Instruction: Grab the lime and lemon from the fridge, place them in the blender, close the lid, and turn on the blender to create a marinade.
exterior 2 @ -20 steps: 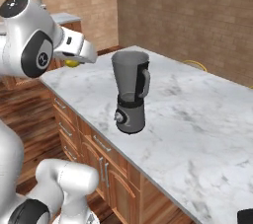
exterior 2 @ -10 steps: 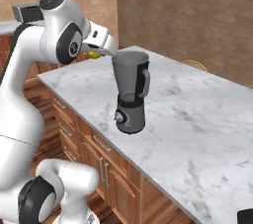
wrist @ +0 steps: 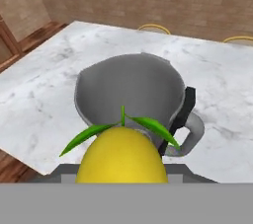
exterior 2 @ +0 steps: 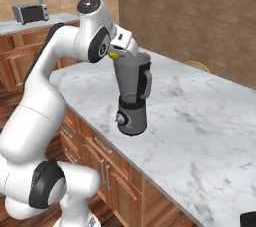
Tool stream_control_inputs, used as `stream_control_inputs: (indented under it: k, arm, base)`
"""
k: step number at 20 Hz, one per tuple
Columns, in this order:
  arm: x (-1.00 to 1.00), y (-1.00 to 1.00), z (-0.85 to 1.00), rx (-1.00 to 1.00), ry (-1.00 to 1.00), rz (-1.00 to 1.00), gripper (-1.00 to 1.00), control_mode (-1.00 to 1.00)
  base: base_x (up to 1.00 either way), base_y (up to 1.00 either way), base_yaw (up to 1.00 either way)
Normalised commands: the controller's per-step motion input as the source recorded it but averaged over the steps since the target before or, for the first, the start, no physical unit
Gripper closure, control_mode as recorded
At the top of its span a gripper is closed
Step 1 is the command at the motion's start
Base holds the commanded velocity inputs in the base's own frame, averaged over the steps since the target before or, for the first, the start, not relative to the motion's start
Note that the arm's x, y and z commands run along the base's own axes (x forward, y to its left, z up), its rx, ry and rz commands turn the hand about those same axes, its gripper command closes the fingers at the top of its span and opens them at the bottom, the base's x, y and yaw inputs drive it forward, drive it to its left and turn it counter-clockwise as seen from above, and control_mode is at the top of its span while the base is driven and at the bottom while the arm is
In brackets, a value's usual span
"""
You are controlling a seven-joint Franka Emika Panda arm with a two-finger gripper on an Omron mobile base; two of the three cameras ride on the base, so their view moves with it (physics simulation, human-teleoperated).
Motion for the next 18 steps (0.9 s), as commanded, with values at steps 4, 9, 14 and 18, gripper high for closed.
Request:
stream_control_inputs:
  k: [4, 9, 14, 18]
  arm:
    - [0.67, -0.01, -0.35, 0.00, 0.00, 0.00, 1.00, -1.00]
    - [0.68, -0.05, -0.22, 0.00, 0.02, 0.00, 1.00, -1.00]
    - [0.66, -0.15, -0.16, 0.01, 0.07, 0.00, 1.00, -1.00]
    - [0.62, -0.19, -0.18, 0.01, 0.09, 0.00, 1.00, -1.00]
  base:
    - [0.00, 0.00, 0.00]
    - [0.00, 0.00, 0.00]
    - [0.00, 0.00, 0.00]
    - [0.00, 0.00, 0.00]
